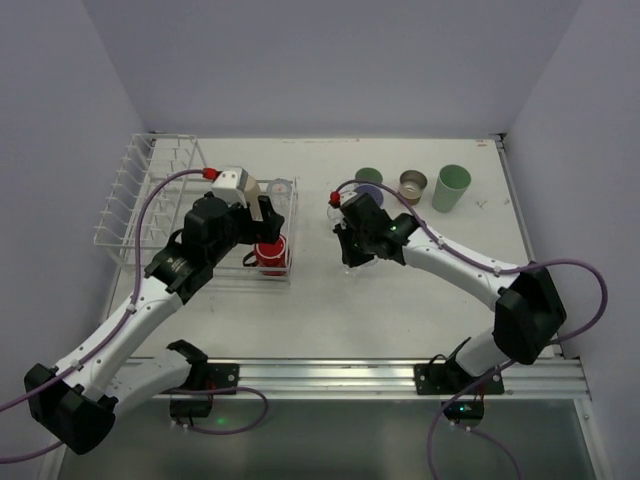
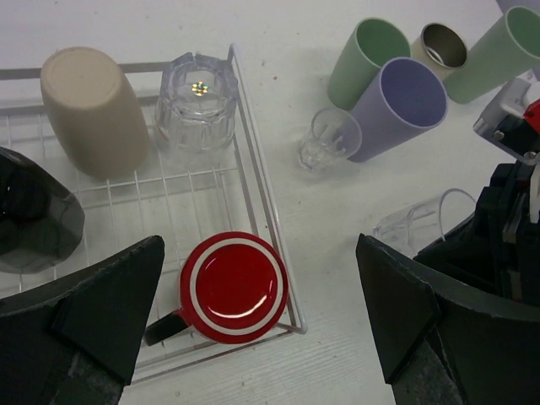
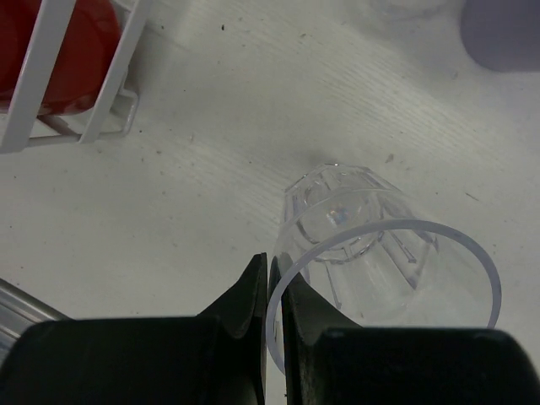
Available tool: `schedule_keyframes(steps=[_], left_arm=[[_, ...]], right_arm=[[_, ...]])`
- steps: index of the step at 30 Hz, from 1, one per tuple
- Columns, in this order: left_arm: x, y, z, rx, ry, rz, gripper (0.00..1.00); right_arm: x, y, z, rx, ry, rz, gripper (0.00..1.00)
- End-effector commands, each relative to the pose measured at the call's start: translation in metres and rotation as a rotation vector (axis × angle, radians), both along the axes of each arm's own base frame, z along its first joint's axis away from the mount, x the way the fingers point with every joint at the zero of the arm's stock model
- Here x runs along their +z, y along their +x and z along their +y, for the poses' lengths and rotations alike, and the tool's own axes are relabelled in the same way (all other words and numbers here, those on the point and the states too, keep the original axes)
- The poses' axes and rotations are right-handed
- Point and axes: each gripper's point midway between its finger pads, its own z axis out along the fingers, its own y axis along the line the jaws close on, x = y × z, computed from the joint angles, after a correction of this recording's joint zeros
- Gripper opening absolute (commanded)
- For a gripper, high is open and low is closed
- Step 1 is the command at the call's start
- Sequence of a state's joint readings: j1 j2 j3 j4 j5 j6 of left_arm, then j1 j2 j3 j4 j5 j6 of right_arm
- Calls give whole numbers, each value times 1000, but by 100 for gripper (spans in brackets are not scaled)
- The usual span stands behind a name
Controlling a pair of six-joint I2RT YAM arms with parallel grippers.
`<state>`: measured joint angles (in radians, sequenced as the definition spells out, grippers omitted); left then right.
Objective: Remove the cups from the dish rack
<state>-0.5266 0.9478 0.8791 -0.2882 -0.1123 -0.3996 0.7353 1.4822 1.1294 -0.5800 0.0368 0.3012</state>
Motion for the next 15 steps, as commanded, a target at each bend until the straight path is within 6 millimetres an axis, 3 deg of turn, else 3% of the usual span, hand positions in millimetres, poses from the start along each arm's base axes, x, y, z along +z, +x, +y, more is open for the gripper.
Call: schedule_keyframes(steps=[1,10,12,13,15], left_arm=[[9,11,1,33,6,-25,100],[6,53,-7,108,38,-32,94],[5,64,-5,144,54,-40,92],[-5,72,-8,149,71,-19,89],[-1,84,-13,158,69,-28,88]], right_arm=[[0,10,17,55,-44,-28,6],[-18,27,25,69,-106,-42,10],[-17,26,26,72,-96,-49,18],[-17,26,26,71,-91,-51,22],[-14,24,27,77,-69,-62,33]])
